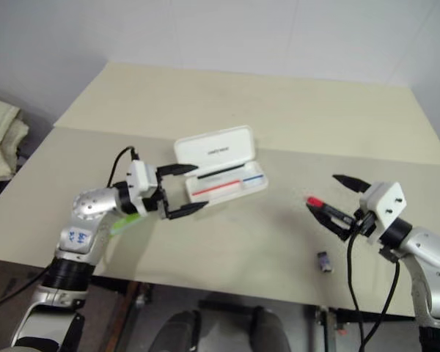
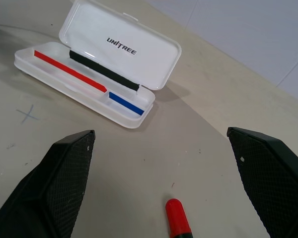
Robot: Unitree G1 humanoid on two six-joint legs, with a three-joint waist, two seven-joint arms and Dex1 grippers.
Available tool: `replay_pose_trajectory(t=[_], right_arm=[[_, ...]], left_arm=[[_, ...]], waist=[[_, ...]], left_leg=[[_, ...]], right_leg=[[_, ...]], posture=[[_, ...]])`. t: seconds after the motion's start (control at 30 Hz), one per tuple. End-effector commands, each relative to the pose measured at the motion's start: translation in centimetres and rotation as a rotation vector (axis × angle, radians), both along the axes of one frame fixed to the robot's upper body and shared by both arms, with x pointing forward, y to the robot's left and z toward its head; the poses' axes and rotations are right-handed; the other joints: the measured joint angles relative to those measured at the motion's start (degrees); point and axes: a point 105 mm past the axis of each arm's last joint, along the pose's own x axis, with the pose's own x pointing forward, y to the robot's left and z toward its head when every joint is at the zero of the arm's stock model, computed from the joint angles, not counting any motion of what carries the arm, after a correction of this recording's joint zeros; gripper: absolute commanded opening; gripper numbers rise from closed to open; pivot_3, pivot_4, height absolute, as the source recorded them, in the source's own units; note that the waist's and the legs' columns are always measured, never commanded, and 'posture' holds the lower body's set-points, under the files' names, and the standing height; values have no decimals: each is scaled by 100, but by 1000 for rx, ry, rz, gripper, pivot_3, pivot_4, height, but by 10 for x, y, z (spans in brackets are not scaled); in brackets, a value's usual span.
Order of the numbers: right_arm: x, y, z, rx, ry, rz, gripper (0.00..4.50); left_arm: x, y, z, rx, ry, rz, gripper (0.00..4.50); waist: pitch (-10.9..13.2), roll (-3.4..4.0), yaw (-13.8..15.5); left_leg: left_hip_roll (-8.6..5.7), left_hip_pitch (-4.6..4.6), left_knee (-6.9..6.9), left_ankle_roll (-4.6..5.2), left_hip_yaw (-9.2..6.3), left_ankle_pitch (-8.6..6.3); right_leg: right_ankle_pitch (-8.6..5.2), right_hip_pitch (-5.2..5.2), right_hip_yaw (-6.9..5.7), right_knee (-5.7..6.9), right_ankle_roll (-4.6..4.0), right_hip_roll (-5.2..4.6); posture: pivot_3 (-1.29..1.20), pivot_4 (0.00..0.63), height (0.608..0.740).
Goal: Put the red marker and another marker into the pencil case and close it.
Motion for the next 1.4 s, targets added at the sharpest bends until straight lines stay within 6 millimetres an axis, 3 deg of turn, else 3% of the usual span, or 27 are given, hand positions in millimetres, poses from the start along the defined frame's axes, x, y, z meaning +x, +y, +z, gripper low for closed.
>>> replay_pose_trajectory(t=[0.03, 0.2, 0.5, 0.6, 0.77, 0.97, 1.4], right_arm=[[-4, 6, 9, 3, -52, 19, 4500], [-4, 19, -1, 24, -22, 63, 4500], [7, 42, 11, 26, -56, 132, 4500], [15, 58, 16, 37, -70, 192, 4500], [18, 68, 15, 43, -77, 219, 4500], [17, 83, 20, 50, -106, 272, 4500], [11, 109, 31, 92, -147, 309, 4500]], left_arm=[[-1, -5, 12, -3, -37, -27, 4490], [2, -7, 13, 14, -29, -49, 4490], [4, 1, 9, 76, -15, -40, 4490], [7, 7, 6, 112, -7, -1, 3919], [8, 13, 0, 146, 24, 13, 3919], [18, 11, -27, 275, 126, 27, 3919], [30, -12, -35, 368, 178, 12, 3919]], waist=[[0, 0, 0], [0, 0, -1], [1, 2, -9], [2, 3, -10], [2, 4, 10], [4, 6, -6], [4, 7, -8]], left_leg=[[0, 0, 1, 0, 0, 0], [2, 1, 4, 0, 1, 0], [6, 2, 4, 2, 5, -1], [9, 1, 4, 1, 5, -1], [8, 0, 3, 2, 7, -3], [8, 0, 6, 6, 13, -9], [13, -1, 4, 5, 15, -11]], right_leg=[[0, 1, 0, 0, -1, 0], [0, 2, 0, 0, -8, 2], [3, 1, 3, 1, -8, 6], [3, 0, 3, 0, -9, 8], [8, -1, 7, 1, -1, 9], [10, -2, 8, -1, 3, 9], [9, -8, 10, 3, 3, 15]], posture=[[0, 150, 740], [0, 150, 740], [0, 150, 740], [0, 150, 740], [0, 150, 740], [0, 150, 740], [0, 150, 740]])
